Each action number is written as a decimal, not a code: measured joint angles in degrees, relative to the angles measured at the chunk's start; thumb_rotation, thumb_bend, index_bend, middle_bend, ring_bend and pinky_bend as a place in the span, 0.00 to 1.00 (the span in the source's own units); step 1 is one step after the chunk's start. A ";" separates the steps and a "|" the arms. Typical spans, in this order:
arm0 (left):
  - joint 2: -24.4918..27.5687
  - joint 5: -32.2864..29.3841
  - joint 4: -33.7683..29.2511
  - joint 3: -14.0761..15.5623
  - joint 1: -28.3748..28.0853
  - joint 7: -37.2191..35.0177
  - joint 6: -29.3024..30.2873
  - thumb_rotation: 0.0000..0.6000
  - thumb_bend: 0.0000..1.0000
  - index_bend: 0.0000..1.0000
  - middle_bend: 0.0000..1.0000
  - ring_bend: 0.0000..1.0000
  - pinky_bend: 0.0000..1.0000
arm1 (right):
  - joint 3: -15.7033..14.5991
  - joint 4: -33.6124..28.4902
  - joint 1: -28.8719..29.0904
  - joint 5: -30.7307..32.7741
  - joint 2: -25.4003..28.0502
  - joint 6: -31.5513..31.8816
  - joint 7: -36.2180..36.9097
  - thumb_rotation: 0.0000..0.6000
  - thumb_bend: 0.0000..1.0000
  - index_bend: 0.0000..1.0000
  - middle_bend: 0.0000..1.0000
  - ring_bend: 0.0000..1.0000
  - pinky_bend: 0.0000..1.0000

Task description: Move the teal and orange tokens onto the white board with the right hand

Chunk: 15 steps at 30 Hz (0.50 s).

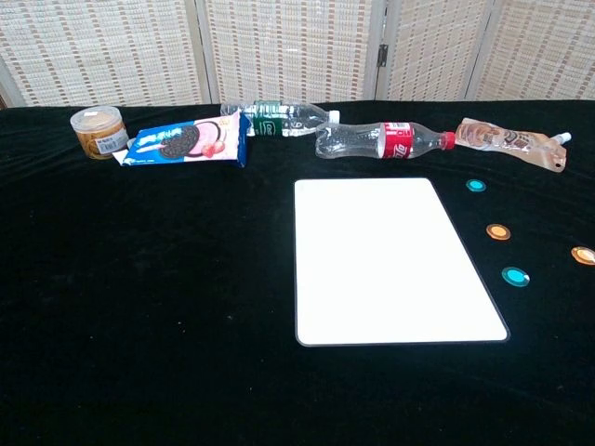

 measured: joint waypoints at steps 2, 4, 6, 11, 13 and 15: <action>-0.16 0.14 0.11 -0.06 0.00 -0.05 0.17 1.00 0.13 0.00 0.00 0.00 0.00 | 0.03 -0.29 0.17 0.13 0.13 -0.34 -0.04 1.00 0.35 0.00 0.02 0.06 0.00; -0.22 0.22 0.16 -0.04 -0.02 0.06 0.20 1.00 0.13 0.00 0.00 0.00 0.00 | 0.06 -0.39 0.30 0.14 0.18 -0.50 -0.04 1.00 0.35 0.00 0.02 0.06 0.00; -0.21 0.25 0.07 -0.03 -0.06 0.29 0.15 1.00 0.13 0.00 0.00 0.00 0.00 | 0.06 -0.44 0.35 0.17 0.23 -0.64 0.12 1.00 0.35 0.01 0.02 0.06 0.00; -0.02 0.25 -0.38 0.00 -0.03 0.43 0.19 1.00 0.13 0.00 0.00 0.00 0.00 | 0.05 -0.50 0.51 0.41 0.41 -1.10 0.27 1.00 0.35 0.06 0.02 0.06 0.00; 0.02 0.24 -0.41 0.04 0.02 0.36 0.20 1.00 0.13 0.00 0.00 0.00 0.00 | 0.03 -0.51 0.64 0.57 0.37 -1.50 0.25 1.00 0.35 0.10 0.02 0.06 0.00; 0.07 0.27 -0.43 0.10 0.05 0.19 0.18 1.00 0.13 0.00 0.00 0.00 0.00 | 0.02 -0.50 0.90 0.93 0.29 -2.25 0.18 1.00 0.35 0.13 0.02 0.06 0.00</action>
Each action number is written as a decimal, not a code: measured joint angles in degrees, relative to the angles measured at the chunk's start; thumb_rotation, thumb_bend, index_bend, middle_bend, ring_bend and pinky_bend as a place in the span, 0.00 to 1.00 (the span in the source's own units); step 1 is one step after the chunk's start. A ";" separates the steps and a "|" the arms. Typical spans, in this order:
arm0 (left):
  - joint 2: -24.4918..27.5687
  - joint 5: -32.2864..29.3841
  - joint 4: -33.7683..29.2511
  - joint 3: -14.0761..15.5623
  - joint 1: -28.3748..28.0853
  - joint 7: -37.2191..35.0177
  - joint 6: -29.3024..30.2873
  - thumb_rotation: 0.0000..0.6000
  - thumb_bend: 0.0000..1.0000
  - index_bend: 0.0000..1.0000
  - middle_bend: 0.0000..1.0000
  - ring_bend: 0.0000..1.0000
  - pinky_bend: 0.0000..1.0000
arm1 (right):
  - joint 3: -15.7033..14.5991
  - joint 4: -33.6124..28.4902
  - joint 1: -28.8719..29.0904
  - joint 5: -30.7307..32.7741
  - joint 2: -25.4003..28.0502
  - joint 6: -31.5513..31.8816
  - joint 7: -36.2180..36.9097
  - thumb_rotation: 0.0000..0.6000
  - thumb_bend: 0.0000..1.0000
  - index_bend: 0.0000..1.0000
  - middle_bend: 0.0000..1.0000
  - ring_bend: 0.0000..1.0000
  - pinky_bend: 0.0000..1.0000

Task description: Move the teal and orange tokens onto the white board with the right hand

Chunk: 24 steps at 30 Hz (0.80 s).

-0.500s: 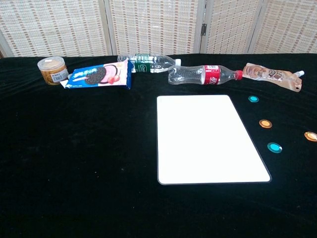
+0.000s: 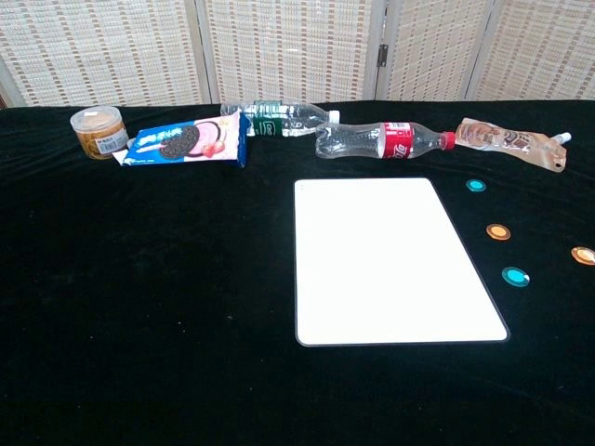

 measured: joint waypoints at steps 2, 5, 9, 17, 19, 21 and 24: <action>0.05 0.08 0.02 0.07 0.01 -0.09 -0.02 1.00 0.13 0.00 0.00 0.00 0.00 | 0.03 0.07 0.39 0.38 -0.18 -0.91 -0.21 1.00 0.35 0.18 0.03 0.06 0.00; 0.15 0.32 -0.02 0.18 0.05 -0.34 0.03 1.00 0.13 0.00 0.00 0.00 0.00 | 0.19 0.39 1.37 1.18 -0.81 -2.90 -0.65 1.00 0.35 0.26 0.04 0.06 0.00; 0.30 0.47 -0.01 0.31 0.14 -0.61 0.09 1.00 0.13 0.00 0.00 0.00 0.00 | 0.41 1.35 3.62 2.06 -2.57 -6.84 -1.26 1.00 0.35 0.32 0.06 0.06 0.00; 0.78 0.61 -0.21 0.69 0.51 -1.26 0.16 1.00 0.13 0.00 0.00 0.00 0.00 | 0.57 4.54 10.40 1.73 -8.59 -15.49 -2.81 1.00 0.35 0.38 0.07 0.06 0.00; 0.88 0.44 -0.14 0.81 0.69 -1.54 0.13 1.00 0.13 0.00 0.00 0.00 0.00 | 0.52 5.68 11.97 1.71 -10.15 -17.53 -3.55 1.00 0.35 0.38 0.07 0.05 0.00; 0.93 0.28 -0.01 0.97 0.85 -1.78 0.01 1.00 0.13 0.00 0.00 0.00 0.00 | 0.40 6.88 13.34 1.84 -11.67 -19.54 -4.24 1.00 0.35 0.39 0.07 0.05 0.00; 0.97 0.17 0.15 1.19 1.01 -2.07 -0.17 1.00 0.13 0.00 0.00 0.00 0.00 | 0.08 8.75 15.02 2.10 -13.99 -22.03 -4.99 1.00 0.35 0.39 0.07 0.04 0.00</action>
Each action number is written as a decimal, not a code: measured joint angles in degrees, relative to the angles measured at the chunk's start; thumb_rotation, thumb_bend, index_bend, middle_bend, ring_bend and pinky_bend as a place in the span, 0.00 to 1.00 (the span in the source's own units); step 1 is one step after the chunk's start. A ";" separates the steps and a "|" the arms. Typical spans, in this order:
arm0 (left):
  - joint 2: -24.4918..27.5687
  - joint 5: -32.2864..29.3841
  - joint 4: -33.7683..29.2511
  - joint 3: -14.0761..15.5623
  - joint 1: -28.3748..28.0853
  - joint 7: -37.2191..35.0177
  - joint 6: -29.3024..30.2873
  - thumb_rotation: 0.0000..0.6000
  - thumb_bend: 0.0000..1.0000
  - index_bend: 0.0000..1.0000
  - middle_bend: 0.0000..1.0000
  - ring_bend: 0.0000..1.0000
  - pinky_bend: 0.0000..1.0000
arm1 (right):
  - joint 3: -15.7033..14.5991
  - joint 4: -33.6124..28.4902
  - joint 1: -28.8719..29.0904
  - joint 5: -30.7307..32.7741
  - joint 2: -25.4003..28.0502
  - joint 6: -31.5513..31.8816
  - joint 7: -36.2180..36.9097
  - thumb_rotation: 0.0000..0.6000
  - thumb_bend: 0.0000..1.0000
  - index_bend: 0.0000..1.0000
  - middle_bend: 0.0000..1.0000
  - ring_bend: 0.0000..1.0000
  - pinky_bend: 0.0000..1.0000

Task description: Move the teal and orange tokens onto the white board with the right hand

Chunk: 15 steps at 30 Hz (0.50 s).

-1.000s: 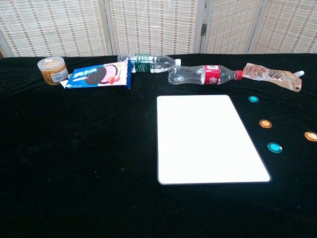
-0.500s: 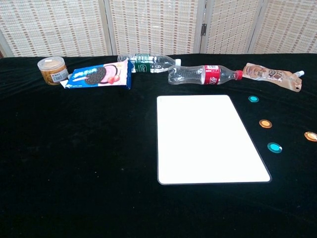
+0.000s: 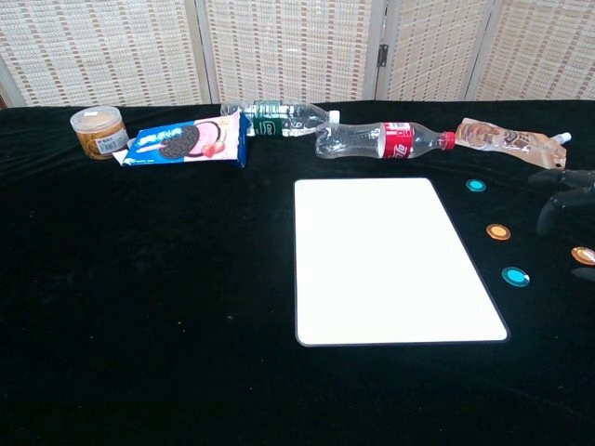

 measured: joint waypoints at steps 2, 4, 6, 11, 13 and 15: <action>0.00 -0.11 0.12 0.10 0.10 -0.11 -0.11 1.00 0.13 0.00 0.00 0.00 0.00 | -0.20 1.18 0.73 0.24 -1.19 -1.06 -0.25 1.00 0.35 0.40 0.07 0.04 0.00; 0.00 -0.27 0.21 0.13 0.11 -0.24 -0.33 1.00 0.13 0.00 0.00 0.00 0.00 | -0.36 2.48 1.32 0.57 -2.37 -2.00 -0.32 1.00 0.35 0.41 0.07 0.03 0.00; 0.02 -0.35 0.29 0.12 0.08 -0.28 -0.48 1.00 0.13 0.00 0.00 0.00 0.00 | -0.49 3.60 1.94 0.84 -3.39 -2.68 -0.22 1.00 0.35 0.41 0.07 0.03 0.00; -0.09 -0.26 0.39 0.03 -0.04 -0.34 -0.59 1.00 0.13 0.00 0.00 0.00 0.00 | -0.57 5.27 2.94 1.34 -4.78 -3.35 0.21 1.00 0.35 0.42 0.07 0.02 0.00; -0.13 -0.29 0.42 -0.01 -0.14 -0.30 -0.75 1.00 0.13 0.00 0.00 0.00 0.00 | -0.61 5.71 3.30 1.55 -5.17 -3.66 0.29 1.00 0.35 0.42 0.07 0.02 0.00; -0.17 -0.29 0.42 -0.02 -0.24 -0.26 -0.94 1.00 0.13 0.00 0.00 0.00 0.00 | -0.65 6.05 3.69 1.78 -5.51 -4.08 0.27 1.00 0.35 0.42 0.07 0.02 0.00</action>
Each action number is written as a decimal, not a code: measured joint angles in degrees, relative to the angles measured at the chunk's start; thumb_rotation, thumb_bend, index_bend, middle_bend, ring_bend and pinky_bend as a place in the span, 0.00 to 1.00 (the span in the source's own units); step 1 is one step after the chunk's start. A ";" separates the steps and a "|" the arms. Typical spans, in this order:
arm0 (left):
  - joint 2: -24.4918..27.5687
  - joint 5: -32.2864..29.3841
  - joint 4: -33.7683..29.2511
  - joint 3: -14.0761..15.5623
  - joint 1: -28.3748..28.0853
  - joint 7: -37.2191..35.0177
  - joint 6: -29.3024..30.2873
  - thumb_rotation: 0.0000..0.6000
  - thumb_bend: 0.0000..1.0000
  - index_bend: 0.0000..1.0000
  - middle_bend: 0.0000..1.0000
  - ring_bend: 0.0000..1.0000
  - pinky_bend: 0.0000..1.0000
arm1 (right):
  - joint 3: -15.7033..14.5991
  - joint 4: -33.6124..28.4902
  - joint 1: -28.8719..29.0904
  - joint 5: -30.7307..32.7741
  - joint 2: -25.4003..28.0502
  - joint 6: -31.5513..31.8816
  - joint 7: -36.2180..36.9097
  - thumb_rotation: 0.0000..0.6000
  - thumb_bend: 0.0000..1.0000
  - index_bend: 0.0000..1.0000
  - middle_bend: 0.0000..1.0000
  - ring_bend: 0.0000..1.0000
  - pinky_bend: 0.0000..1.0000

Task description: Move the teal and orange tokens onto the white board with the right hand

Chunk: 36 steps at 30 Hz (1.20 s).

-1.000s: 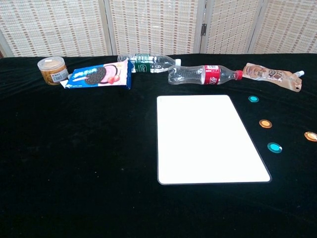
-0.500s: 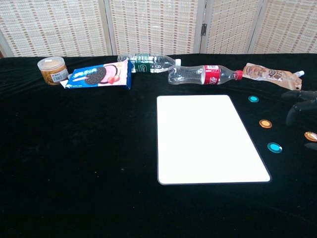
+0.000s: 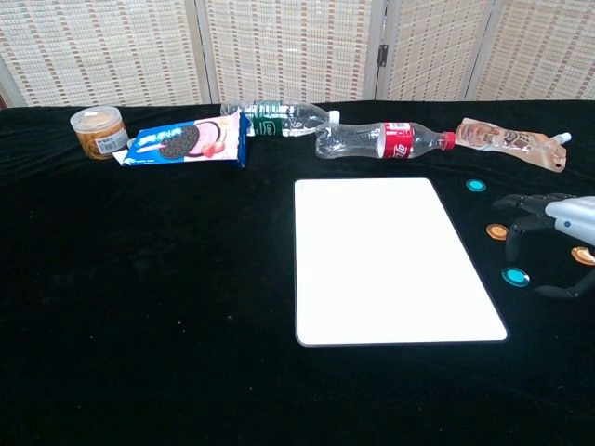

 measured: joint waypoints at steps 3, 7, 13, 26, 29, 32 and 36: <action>-0.08 0.03 0.09 0.02 -0.03 -0.04 -0.08 1.00 0.13 0.00 0.00 0.00 0.00 | -0.02 0.48 0.49 0.47 -0.51 -0.48 -0.05 1.00 0.35 0.42 0.07 0.02 0.00; -0.16 -0.11 0.32 0.02 0.00 -0.17 -0.16 1.00 0.13 0.00 0.00 0.00 0.00 | -0.02 1.08 0.89 1.02 -1.00 -0.85 0.13 1.00 0.35 0.43 0.07 0.02 0.00; -0.25 -0.30 0.71 0.02 0.13 -0.54 -0.14 1.00 0.13 0.00 0.00 0.00 0.00 | -0.04 1.71 1.45 1.62 -1.57 -1.11 0.19 1.00 0.35 0.43 0.07 0.02 0.00; -0.36 -0.35 1.16 0.07 0.26 -0.88 -0.19 1.00 0.13 0.00 0.00 0.00 0.00 | -0.30 2.65 2.56 2.64 -2.60 -2.05 -0.01 1.00 0.35 0.47 0.09 0.01 0.00; -0.37 -0.39 1.19 0.08 0.28 -0.93 -0.25 1.00 0.13 0.00 0.00 0.00 0.00 | -0.36 2.83 2.59 2.93 -2.63 -2.02 -0.03 1.00 0.35 0.49 0.10 0.01 0.00; -0.36 -0.46 1.17 0.08 0.32 -0.97 -0.26 1.00 0.13 0.00 0.00 0.00 0.00 | -0.39 2.64 2.55 2.87 -2.42 -1.66 0.28 1.00 0.35 0.50 0.10 0.01 0.00; -0.29 -0.38 1.07 0.11 0.30 -0.87 -0.29 1.00 0.13 0.00 0.00 0.00 0.00 | -0.44 1.44 2.35 2.08 -1.46 -0.32 0.90 1.00 0.35 0.50 0.10 0.01 0.00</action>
